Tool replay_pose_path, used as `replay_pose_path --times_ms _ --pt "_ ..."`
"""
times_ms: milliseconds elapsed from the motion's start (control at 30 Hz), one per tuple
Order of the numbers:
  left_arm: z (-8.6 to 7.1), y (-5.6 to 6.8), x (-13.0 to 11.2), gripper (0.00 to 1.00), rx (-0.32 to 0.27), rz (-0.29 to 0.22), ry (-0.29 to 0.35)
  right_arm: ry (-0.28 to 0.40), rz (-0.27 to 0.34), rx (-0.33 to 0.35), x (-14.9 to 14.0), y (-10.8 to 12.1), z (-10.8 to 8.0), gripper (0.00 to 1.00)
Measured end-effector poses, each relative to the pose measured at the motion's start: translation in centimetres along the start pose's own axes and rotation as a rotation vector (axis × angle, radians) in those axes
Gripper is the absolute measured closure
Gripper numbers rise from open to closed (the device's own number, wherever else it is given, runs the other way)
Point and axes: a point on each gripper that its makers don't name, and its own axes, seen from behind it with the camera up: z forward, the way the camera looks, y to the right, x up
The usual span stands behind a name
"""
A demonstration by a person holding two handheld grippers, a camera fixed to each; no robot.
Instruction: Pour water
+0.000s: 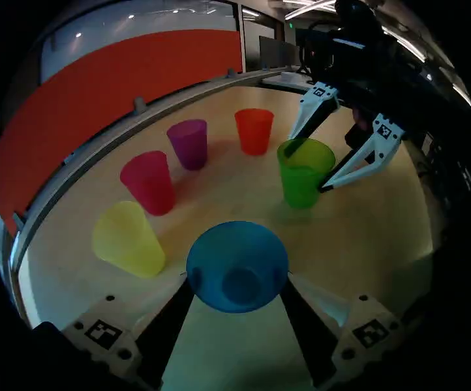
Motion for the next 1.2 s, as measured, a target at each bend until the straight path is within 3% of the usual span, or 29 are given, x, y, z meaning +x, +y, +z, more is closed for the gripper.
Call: replay_pose_path --times_ms 67,200,600,1200 --pt "0.0 0.1 -0.2 0.13 -0.006 0.002 -0.009 -0.003 -0.001 0.000 -0.2 0.0 0.1 0.09" --pt "0.1 0.2 -0.4 0.02 -0.009 -0.009 -0.015 -0.002 0.003 0.003 -0.3 -0.1 0.1 0.08" --pt "-0.5 -0.3 -1.2 0.01 0.020 -0.003 -0.037 0.015 0.013 -0.005 -0.2 -0.1 -0.3 0.01" --pt "-4.2 -1.0 -3.3 0.01 0.099 -0.059 -0.022 0.053 0.061 -0.081 -2.1 0.3 -4.2 0.00"
